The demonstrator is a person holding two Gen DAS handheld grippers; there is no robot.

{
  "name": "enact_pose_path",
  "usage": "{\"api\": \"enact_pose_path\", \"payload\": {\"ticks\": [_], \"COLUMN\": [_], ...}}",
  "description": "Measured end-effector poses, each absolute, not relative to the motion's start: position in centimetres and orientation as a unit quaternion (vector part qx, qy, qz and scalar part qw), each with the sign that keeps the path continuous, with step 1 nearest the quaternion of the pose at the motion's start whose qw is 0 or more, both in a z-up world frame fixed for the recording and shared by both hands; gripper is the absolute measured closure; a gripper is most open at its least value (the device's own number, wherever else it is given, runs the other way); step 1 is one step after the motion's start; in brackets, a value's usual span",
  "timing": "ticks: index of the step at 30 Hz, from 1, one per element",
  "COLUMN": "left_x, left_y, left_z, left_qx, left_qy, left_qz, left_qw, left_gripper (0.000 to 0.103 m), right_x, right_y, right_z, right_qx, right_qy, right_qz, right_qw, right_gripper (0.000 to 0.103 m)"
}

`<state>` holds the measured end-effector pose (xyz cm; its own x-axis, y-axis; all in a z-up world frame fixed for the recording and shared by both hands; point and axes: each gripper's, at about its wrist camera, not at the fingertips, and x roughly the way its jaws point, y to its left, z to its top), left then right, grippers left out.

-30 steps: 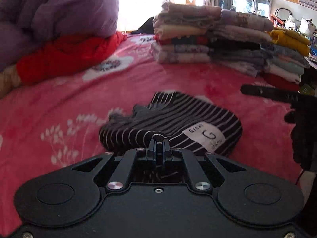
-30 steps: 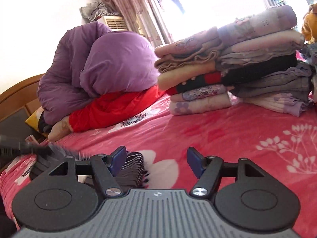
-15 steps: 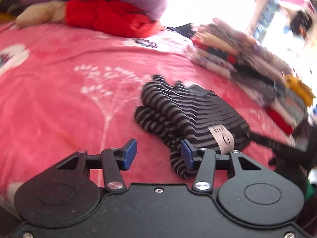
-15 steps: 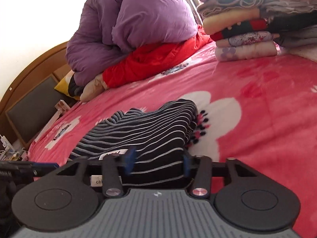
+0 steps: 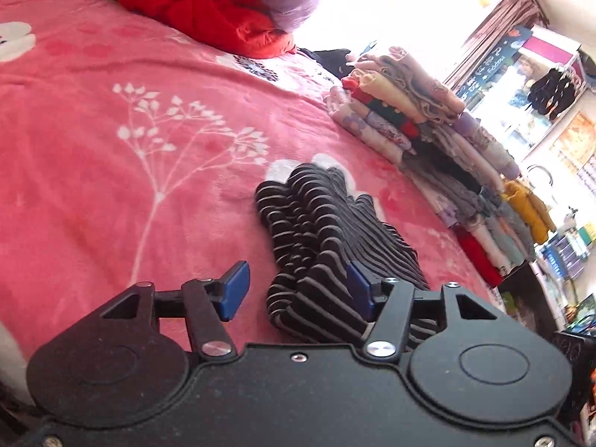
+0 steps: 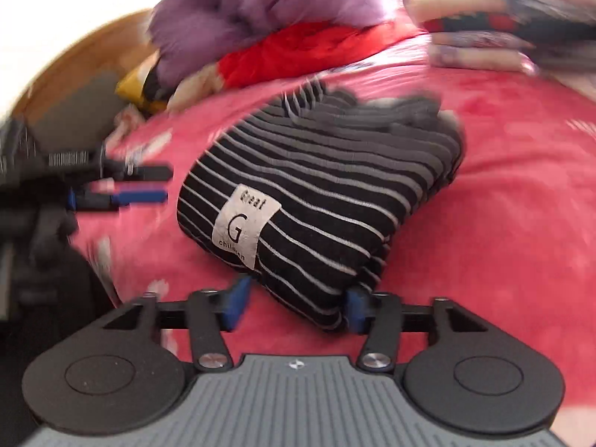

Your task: Fold clothes

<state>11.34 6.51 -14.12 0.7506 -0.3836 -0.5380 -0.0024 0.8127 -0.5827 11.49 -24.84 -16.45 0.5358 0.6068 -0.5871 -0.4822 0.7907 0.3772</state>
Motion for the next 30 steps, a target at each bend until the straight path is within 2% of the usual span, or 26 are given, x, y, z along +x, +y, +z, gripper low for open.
{"api": "enact_pose_path", "payload": {"ticks": [5, 7, 9, 13, 15, 16, 17, 18, 20, 24, 30], "left_x": [13.8, 15.4, 17.0, 20.3, 21.5, 22.1, 22.7, 23.3, 24.5, 26.9, 31.3], "left_y": [7.0, 7.1, 7.0, 7.0, 7.0, 6.9, 6.7, 6.5, 6.3, 6.6, 6.8], "left_z": [-15.0, -15.8, -16.7, -18.9, -19.8, -19.9, -19.9, -19.9, -19.5, -17.6, -14.2], "left_qx": [-0.330, -0.342, -0.345, -0.374, -0.392, -0.393, -0.390, -0.386, -0.367, -0.352, -0.329], "left_qy": [0.355, 0.372, 0.388, 0.416, 0.418, 0.416, 0.415, 0.414, 0.406, 0.362, 0.299], "left_qz": [-0.118, -0.128, -0.133, -0.153, -0.166, -0.180, -0.192, -0.203, -0.219, -0.250, -0.279], "left_qw": [0.867, 0.853, 0.844, 0.815, 0.802, 0.800, 0.800, 0.799, 0.808, 0.826, 0.851], "left_gripper": [0.033, 0.029, 0.029, 0.026, 0.028, 0.037, 0.049, 0.064, 0.070, 0.076, 0.077], "right_x": [12.6, 13.6, 15.2, 19.9, 21.6, 22.5, 23.3, 24.2, 25.6, 27.7, 31.4], "right_y": [-29.2, -30.8, -31.9, -32.3, -31.8, -31.5, -31.1, -30.6, -29.7, -29.4, -30.1], "right_z": [-16.4, -17.3, -19.1, -21.7, -21.8, -21.9, -22.0, -22.2, -22.1, -20.9, -17.3], "right_qx": [0.254, 0.316, 0.370, 0.421, 0.415, 0.415, 0.414, 0.408, 0.391, 0.375, 0.361], "right_qy": [0.354, 0.352, 0.352, 0.382, 0.382, 0.384, 0.386, 0.392, 0.405, 0.380, 0.295], "right_qz": [0.264, 0.249, 0.246, 0.253, 0.267, 0.274, 0.282, 0.292, 0.308, 0.336, 0.356], "right_qw": [0.861, 0.845, 0.824, 0.783, 0.781, 0.778, 0.775, 0.771, 0.767, 0.776, 0.810], "right_gripper": [0.021, 0.019, 0.013, 0.013, 0.013, 0.014, 0.022, 0.045, 0.063, 0.072, 0.075]}}
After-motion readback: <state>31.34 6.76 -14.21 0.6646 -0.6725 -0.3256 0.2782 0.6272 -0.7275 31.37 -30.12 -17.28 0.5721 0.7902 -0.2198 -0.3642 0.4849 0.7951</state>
